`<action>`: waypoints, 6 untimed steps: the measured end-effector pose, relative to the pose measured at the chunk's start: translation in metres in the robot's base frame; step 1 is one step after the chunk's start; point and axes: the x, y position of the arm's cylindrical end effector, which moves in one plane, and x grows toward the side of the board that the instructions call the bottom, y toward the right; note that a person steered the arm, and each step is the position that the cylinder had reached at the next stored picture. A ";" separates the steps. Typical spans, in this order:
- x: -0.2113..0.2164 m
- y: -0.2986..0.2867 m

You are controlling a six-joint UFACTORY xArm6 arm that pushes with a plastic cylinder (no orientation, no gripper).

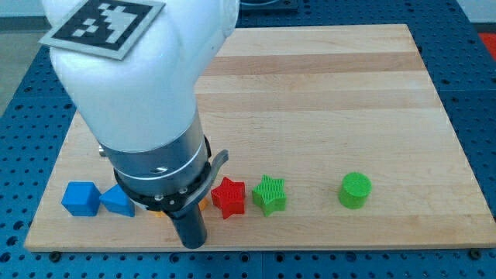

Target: Move the yellow heart towards the center

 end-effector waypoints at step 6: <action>-0.068 -0.018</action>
